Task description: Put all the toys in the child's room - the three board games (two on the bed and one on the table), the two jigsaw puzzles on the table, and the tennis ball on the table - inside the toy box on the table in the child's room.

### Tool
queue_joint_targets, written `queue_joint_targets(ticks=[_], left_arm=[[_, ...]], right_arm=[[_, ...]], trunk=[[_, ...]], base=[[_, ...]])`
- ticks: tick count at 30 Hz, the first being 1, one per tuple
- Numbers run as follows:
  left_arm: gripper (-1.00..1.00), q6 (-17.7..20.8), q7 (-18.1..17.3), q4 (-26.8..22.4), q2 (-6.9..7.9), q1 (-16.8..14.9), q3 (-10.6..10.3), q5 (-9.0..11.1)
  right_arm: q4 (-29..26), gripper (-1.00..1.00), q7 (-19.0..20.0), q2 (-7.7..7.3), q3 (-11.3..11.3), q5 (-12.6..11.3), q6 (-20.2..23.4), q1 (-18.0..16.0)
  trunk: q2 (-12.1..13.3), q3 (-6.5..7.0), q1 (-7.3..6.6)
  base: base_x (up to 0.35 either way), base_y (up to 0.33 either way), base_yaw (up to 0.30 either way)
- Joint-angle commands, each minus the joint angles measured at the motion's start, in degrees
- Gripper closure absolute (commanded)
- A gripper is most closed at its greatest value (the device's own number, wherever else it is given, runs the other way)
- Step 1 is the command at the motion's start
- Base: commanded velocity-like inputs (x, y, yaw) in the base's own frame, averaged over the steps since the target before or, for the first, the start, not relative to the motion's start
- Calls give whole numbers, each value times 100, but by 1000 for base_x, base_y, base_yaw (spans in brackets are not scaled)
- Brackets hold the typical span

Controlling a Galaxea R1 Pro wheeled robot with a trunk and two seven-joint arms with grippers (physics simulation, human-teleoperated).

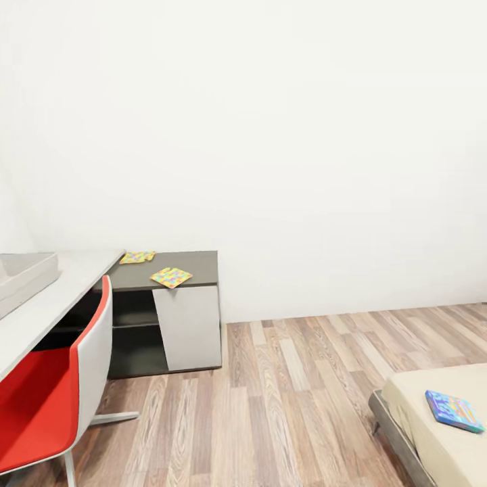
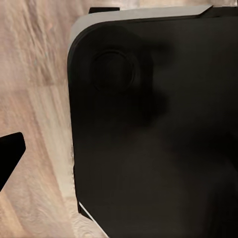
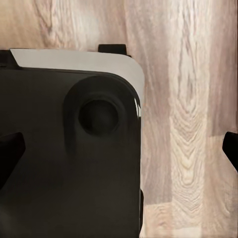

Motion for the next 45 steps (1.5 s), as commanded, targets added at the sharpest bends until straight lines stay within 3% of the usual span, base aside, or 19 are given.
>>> queue_joint_targets(ticks=[1, 24, 45], left_arm=[[-100, -1, -2, -3, 0, -2, 1, 1], [-100, -71, -7, -36, 5, -22, 1, 1], [-100, -94, -1, -115, 6, -44, 4, 5]], right_arm=[[0, -100, 3, 0, -3, 2, 4, -7], [0, -100, -6, 22, 1, 7, 5, -85], [-2, -100, -3, 22, 13, 13, -55, -134]], trunk=[[-3, -8, -2], [-3, -62, -2], [-3, -74, -2]], base=[[-162, -223, -285], [-105, -110, -274], [-89, -77, -50]])
